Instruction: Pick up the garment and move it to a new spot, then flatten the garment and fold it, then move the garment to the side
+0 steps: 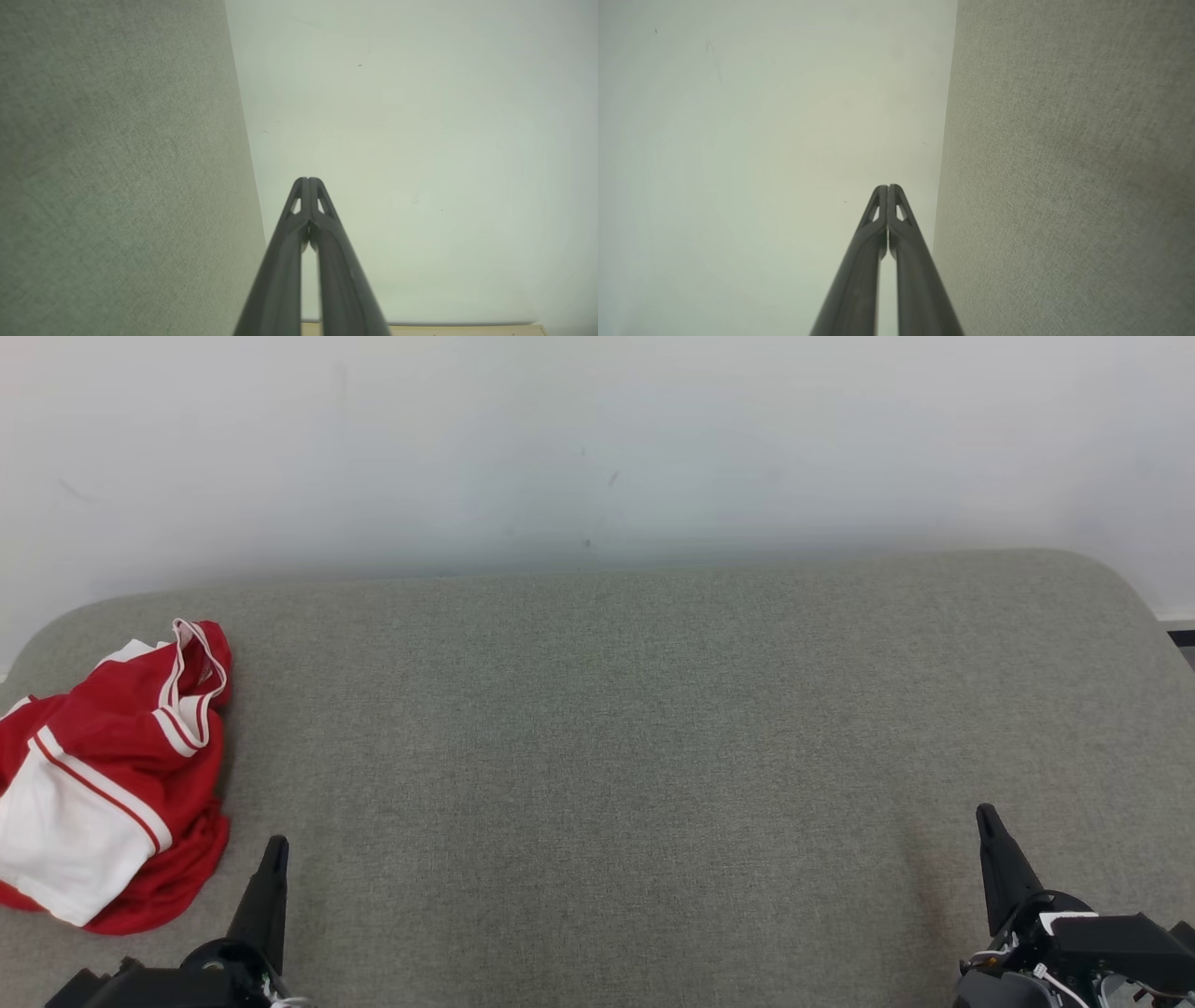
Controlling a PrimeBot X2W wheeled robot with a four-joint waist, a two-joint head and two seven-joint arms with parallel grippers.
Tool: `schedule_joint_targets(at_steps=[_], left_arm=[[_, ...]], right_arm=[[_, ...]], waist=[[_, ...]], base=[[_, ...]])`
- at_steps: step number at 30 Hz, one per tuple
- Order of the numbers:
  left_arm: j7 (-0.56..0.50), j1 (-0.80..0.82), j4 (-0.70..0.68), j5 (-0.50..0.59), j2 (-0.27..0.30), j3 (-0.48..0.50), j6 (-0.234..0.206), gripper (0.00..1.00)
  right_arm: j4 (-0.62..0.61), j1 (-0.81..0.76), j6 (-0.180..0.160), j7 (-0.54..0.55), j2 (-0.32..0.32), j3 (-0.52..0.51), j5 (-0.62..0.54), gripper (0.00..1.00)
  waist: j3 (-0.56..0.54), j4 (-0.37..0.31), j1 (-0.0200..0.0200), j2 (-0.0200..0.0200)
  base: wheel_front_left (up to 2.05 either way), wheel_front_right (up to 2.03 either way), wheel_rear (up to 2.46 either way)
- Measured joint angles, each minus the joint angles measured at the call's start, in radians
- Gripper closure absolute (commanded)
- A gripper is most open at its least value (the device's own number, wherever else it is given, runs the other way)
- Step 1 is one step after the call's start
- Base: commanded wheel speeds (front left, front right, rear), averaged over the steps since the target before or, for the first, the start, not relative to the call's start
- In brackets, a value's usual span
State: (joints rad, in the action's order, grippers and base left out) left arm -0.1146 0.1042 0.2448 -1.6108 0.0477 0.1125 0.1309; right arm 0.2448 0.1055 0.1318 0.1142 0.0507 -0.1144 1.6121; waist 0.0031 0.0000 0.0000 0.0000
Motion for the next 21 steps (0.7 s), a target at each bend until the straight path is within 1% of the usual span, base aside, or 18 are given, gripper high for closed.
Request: schedule_joint_targets(at_steps=[21], left_arm=[[0.000, 0.000, 0.000, 0.000, 0.000, 0.000, 0.000, 1.00]], right_arm=[[0.000, 0.000, 0.000, 0.000, 0.000, 0.000, 0.000, 1.00]], waist=[[0.000, 0.000, 0.0000, 0.0000]], base=[[0.00, 0.00, 0.00]])
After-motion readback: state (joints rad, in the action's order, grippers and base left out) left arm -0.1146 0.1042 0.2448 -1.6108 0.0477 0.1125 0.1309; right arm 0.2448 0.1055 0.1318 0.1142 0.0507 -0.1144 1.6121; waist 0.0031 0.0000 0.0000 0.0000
